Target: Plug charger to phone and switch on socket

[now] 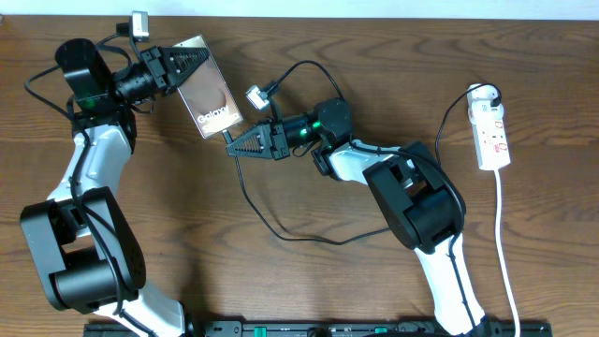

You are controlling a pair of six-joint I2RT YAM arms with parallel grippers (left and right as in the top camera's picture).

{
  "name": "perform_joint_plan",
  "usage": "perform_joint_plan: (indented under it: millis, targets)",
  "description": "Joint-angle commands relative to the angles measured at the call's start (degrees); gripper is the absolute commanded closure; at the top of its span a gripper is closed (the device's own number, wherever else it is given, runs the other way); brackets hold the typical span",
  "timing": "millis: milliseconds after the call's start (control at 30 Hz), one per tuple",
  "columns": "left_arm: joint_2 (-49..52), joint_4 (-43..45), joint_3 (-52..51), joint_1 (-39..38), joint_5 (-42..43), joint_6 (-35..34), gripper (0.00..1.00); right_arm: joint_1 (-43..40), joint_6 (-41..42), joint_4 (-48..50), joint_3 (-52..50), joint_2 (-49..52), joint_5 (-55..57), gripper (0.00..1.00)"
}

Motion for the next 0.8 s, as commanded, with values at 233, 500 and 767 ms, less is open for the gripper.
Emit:
perform_joint_plan:
  millis: [233,500,767]
  targets:
    - [-1.3,0.5,0.4,-0.2,6.9,1.9,0.92,-0.8,0.2,0.2,1.2,-0.5,5.0,0.99]
    - [-1.3,0.5,0.4,-0.2,7.4,1.9,0.92,-1.1,0.2,0.2,3.0,-0.5,5.2,0.99]
    - [-1.3,0.5,0.4,-0.2,7.3,1.9,0.93,-1.1,0.2,-0.3,3.8,-0.5,5.0,0.99]
